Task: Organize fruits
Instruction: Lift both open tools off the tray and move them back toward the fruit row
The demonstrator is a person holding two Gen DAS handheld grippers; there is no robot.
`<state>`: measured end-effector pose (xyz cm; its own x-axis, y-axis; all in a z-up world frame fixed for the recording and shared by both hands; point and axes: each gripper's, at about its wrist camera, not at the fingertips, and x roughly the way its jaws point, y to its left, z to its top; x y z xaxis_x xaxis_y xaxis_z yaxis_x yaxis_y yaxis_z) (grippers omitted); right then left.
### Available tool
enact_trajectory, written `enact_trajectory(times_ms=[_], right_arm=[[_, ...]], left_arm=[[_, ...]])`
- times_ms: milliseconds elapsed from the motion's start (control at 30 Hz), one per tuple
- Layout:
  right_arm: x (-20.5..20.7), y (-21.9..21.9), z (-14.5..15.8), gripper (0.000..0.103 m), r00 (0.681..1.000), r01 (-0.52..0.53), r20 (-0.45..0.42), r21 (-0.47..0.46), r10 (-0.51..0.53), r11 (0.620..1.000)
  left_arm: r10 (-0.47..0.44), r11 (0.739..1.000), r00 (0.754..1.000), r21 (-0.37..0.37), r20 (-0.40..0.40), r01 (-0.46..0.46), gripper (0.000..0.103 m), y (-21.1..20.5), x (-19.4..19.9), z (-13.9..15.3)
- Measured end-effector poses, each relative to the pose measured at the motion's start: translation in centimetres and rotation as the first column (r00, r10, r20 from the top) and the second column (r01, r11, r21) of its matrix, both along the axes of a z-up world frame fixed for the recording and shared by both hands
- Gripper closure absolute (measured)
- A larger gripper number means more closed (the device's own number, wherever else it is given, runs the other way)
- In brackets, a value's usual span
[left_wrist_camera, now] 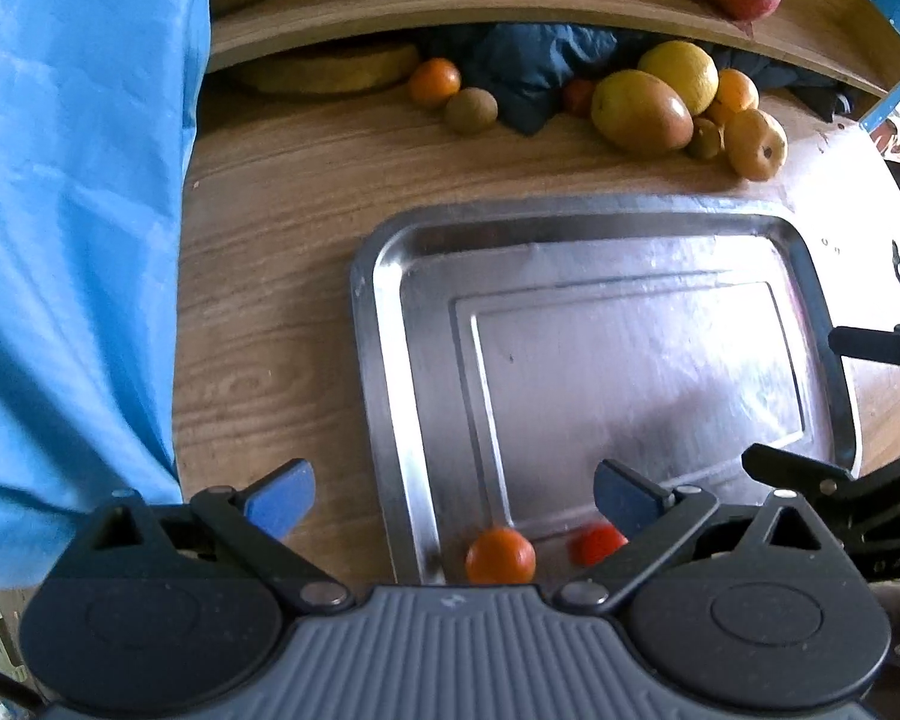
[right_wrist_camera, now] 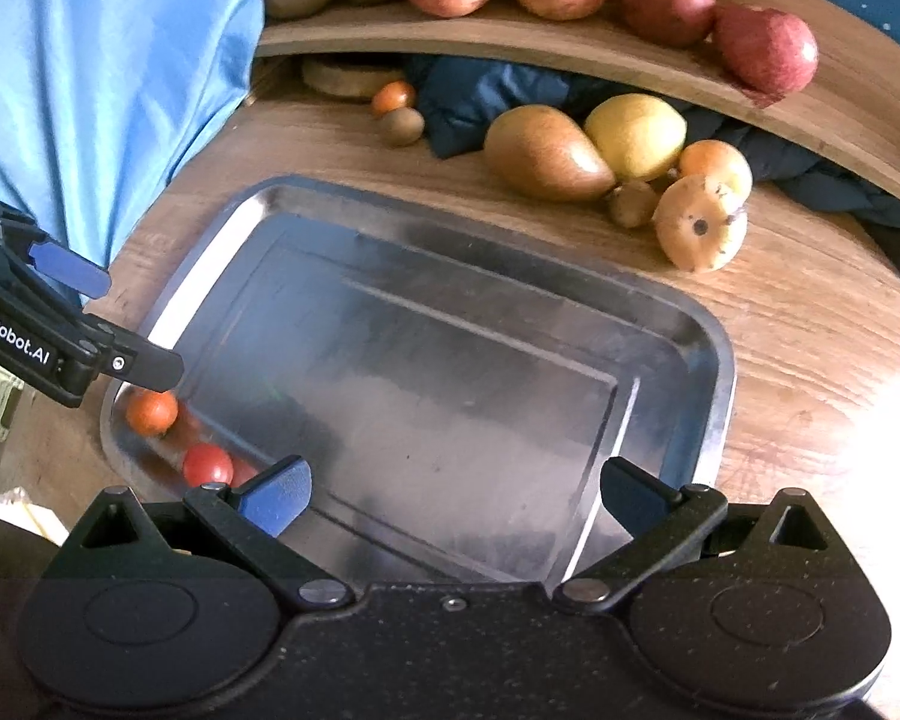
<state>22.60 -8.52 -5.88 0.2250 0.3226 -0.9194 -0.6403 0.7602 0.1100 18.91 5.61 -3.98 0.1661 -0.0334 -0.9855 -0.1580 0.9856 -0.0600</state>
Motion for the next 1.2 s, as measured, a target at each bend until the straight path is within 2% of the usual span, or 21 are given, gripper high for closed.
enact_trajectory(times_ms=[367,567,900,1200], right_arm=[[1.0,-0.3,0.4,0.001,0.994,0.101,0.042,0.040,-0.103,0.994],[1.4,0.2,0.1,0.001,0.991,0.120,0.053,0.049,-0.122,0.992],[2.3,2.3,-0.2,0.001,0.994,0.082,0.072,0.062,-0.086,0.995],[3.2,5.3,-0.5,0.001,0.997,0.011,0.076,0.083,-0.018,0.996]], left_arm=[[0.003,1.000,1.000,-0.001,0.031,-0.003,0.001,1.3,3.7,0.0],[0.018,1.000,0.999,-0.011,0.047,-0.018,0.001,2.1,5.2,-0.2],[0.090,0.995,0.992,-0.037,0.093,-0.087,0.001,3.1,7.5,-0.4],[0.193,0.980,0.972,-0.083,0.135,-0.183,0.001,3.9,10.2,-1.0]])
